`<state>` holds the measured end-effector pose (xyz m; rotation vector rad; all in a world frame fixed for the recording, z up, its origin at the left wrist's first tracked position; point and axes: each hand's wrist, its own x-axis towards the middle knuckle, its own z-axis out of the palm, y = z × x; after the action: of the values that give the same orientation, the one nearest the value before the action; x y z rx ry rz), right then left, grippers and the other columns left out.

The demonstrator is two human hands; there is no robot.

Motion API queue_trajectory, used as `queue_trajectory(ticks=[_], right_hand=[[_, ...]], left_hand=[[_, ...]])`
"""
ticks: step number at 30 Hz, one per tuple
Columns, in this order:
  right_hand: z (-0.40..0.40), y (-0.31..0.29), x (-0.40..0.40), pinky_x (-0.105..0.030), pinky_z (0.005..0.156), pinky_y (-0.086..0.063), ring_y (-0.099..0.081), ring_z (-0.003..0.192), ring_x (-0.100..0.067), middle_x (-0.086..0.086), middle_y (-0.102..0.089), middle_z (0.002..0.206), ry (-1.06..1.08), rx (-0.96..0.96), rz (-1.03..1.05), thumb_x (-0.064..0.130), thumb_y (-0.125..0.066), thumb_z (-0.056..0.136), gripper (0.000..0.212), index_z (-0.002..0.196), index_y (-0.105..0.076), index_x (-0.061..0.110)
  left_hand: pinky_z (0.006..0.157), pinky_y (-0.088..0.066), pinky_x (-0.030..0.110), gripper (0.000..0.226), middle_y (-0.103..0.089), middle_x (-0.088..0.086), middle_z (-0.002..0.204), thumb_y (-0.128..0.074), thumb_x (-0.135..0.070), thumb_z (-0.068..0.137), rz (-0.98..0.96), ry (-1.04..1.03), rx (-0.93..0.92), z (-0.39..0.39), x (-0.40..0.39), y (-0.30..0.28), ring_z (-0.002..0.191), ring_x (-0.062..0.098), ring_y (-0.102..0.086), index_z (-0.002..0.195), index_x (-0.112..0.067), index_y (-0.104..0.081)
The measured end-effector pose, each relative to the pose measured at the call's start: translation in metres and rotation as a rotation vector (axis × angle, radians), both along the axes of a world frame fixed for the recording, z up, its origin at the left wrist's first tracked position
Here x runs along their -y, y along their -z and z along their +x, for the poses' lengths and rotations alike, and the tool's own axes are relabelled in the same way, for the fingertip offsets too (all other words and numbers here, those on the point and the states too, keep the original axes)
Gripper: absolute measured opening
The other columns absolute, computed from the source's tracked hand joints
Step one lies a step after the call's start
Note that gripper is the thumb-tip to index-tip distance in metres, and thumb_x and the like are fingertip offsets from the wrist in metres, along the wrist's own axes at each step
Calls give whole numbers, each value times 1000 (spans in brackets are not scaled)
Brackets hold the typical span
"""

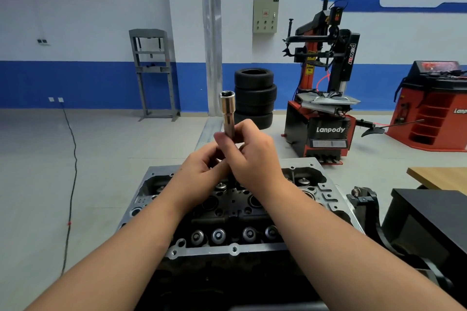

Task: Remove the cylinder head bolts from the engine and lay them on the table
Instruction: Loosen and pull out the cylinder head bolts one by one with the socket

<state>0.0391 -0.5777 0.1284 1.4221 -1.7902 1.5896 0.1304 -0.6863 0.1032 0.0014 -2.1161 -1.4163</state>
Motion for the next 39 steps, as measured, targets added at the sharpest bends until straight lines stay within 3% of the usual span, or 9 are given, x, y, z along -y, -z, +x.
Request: queue_trajectory(ticks=[3, 6, 10, 14, 19, 25, 28, 33, 39], right_hand=[[-1, 0, 0, -29, 62, -43, -57, 70, -11, 13, -59, 71, -9, 0, 58, 31, -53, 101, 23, 91, -61, 12], [-1, 0, -1, -36, 69, -49, -61, 77, -14, 4, -66, 79, -35, 10, 84, 36, -46, 100, 31, 99, -64, 10], [-1, 0, -1, -25, 73, -53, -64, 86, -4, 15, -64, 88, -30, 31, 43, 43, -64, 94, 24, 103, -58, 22], [0, 1, -1, -33, 66, -53, -63, 74, -10, 8, -65, 80, -1, -27, -17, 34, -63, 95, 21, 93, -60, 14], [1, -1, -1, -37, 71, -51, -59, 78, -8, 20, -58, 75, -9, -31, 64, 33, -47, 100, 29, 105, -65, 10], [0, 0, -2, -17, 70, -49, -62, 85, -6, 14, -63, 90, -26, 12, 58, 41, -66, 93, 24, 104, -59, 20], [0, 0, -1, -41, 70, -52, -63, 79, -19, -1, -67, 84, -5, -28, 30, 32, -62, 97, 22, 96, -63, 10], [0, 0, -1, -44, 74, -51, -62, 82, -19, -1, -67, 87, -26, -3, 118, 33, -45, 104, 29, 105, -63, 11], [0, 0, -1, -21, 67, -48, -59, 78, -7, 11, -62, 83, -12, 17, 28, 40, -65, 93, 20, 96, -56, 23]], left_hand=[[90, -56, 25, 26, -76, -9, 119, -50, -47, 103, 28, 32, 26, 1, -1, -1, 115, 8, -70, 120, -47, -70], [86, -55, 17, 25, -77, -8, 114, -51, -49, 103, 2, 19, 43, 2, -2, -1, 110, 9, -72, 117, -45, -71], [80, -56, 14, 24, -77, -13, 110, -60, -66, 92, -33, -11, 13, 3, -3, -3, 103, 5, -73, 113, -57, -68], [82, -58, 18, 19, -77, -12, 114, -63, -59, 93, -4, -6, -4, 2, -3, -3, 105, 8, -74, 110, -57, -70], [102, -49, 37, 32, -75, -12, 123, -50, -56, 99, 26, 15, 52, -1, 1, 1, 121, 7, -66, 122, -48, -70], [80, -57, 15, 28, -77, -14, 114, -65, -66, 87, -16, -5, 3, -1, 0, -1, 107, 7, -73, 114, -60, -67], [81, -60, 24, 26, -77, -10, 115, -63, -61, 90, 21, 3, -7, -1, -1, 0, 108, 10, -73, 115, -58, -69], [93, -51, 34, 28, -77, -8, 116, -50, -52, 100, 29, 3, 28, -1, 1, 1, 113, 9, -71, 118, -47, -71], [81, -60, 21, 26, -78, -8, 110, -66, -63, 88, 8, -20, -11, 0, 0, -1, 102, 12, -75, 110, -51, -70]])
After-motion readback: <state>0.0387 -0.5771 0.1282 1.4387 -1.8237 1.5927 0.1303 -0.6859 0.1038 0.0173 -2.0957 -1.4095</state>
